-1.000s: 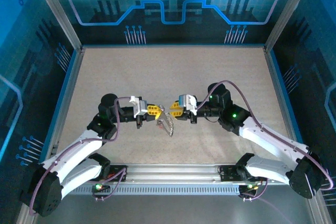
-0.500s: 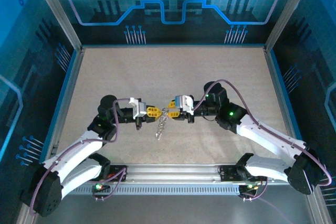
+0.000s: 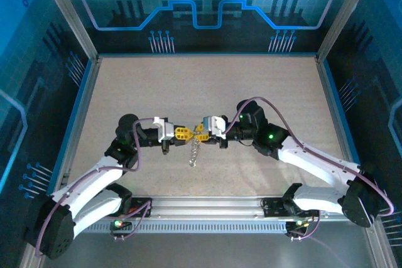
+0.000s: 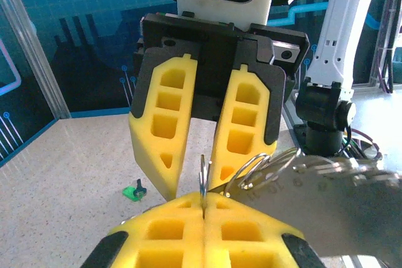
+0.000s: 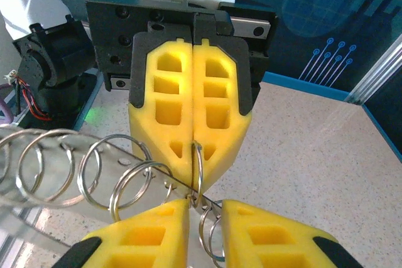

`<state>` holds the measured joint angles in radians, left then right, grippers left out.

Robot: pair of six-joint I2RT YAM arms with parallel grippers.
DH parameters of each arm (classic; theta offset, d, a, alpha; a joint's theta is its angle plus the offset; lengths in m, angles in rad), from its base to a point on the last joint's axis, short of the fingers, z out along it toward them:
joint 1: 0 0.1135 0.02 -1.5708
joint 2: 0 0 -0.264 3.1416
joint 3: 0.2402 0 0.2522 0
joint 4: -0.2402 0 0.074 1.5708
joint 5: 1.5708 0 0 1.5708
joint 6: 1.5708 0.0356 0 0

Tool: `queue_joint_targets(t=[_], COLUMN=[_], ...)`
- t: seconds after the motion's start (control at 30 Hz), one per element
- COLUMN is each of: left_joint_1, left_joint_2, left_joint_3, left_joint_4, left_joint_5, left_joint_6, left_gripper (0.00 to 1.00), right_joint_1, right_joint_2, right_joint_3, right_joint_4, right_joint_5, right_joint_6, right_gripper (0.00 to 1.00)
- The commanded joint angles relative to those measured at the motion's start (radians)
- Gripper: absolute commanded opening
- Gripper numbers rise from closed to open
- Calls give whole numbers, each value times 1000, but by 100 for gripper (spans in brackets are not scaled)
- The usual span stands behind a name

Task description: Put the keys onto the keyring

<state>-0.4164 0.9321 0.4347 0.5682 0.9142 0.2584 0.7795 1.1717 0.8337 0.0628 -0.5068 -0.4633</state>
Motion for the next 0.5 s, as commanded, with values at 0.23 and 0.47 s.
queue_joint_targets(t=[0.23, 0.47], left_joint_1=[-8, -8], left_joint_2=[-6, -3], left_joint_3=[-12, -8], left_joint_4=[61, 33], left_joint_5=[36, 34], left_joint_6=[-17, 2], left_gripper=[0, 0], right_joint_1=[21, 22], right_joint_2=[-10, -19], right_joint_3=[-26, -35], right_joint_4=[89, 93], right_joint_5=[-19, -10], right_joint_6=[18, 14], right_gripper=[19, 19])
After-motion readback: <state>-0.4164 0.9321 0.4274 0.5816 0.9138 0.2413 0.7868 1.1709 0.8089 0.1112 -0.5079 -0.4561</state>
